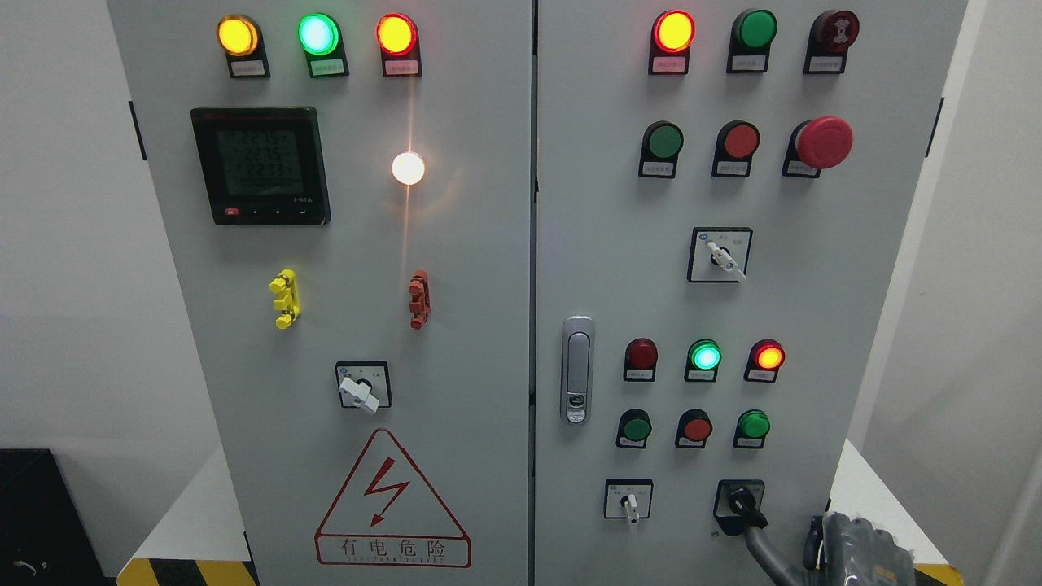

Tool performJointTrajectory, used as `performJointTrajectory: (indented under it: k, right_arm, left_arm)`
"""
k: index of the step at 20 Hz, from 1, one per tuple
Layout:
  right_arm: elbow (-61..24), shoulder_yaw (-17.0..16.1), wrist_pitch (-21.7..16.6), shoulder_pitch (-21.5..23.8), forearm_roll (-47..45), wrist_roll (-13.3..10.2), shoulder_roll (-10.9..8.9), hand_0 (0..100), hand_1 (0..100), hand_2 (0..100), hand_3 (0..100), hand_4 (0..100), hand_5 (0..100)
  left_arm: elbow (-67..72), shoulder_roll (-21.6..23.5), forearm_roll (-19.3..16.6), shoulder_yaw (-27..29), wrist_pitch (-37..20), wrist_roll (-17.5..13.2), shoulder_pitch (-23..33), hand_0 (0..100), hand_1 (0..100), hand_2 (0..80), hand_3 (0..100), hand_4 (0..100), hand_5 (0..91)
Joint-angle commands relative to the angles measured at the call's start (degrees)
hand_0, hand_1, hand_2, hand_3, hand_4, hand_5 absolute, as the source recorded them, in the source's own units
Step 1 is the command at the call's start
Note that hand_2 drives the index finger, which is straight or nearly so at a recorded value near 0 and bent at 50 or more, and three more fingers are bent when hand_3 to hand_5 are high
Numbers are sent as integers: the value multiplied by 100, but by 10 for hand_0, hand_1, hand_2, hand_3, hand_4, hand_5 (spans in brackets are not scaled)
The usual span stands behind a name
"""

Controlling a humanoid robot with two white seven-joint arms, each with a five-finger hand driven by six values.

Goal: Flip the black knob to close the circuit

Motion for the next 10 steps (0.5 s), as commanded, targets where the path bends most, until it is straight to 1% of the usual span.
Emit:
performJointTrajectory:
  k: [1,7,9,10]
  right_arm:
    - [-46,33,2,17,-62,-56,111,0,25,884,1000,978,990]
    - [-37,68,2,35,-71,-64,93,0,25,883,1000,978,990]
    - [-37,77,2,35,-71,-64,32,0,24,883,1000,978,990]
    - [-37,95,2,44,-71,-73,32,0,24,883,1000,978,990]
  left_arm:
    - [-4,0,-1,2,-4,-5,0,120,556,0,0,0,0]
    - [-4,0,-1,-7,-4,-5,0,120,556,0,0,0,0]
    - [-4,0,-1,-7,-4,-5,0,120,556,0,0,0,0]
    - [5,0,-1,-7,-4,-5,0,120,556,0,0,0,0]
